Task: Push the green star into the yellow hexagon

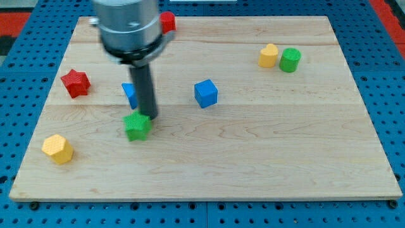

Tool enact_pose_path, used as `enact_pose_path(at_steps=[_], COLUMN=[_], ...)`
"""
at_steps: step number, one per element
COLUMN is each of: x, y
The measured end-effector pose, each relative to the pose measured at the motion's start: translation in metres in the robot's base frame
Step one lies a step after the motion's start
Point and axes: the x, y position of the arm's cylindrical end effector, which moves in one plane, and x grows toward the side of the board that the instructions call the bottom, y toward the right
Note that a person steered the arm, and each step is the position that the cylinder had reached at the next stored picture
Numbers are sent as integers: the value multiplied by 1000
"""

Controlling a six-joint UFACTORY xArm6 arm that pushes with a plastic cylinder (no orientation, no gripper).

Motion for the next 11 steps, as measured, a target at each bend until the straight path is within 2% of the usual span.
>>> enact_pose_path(at_steps=[1,2,3,4,7,8,9,10,11], x=[37,42,60,113,104,112,132,105,89], y=[-59,-39,10,4,-94,-92,-39,-4,-36])
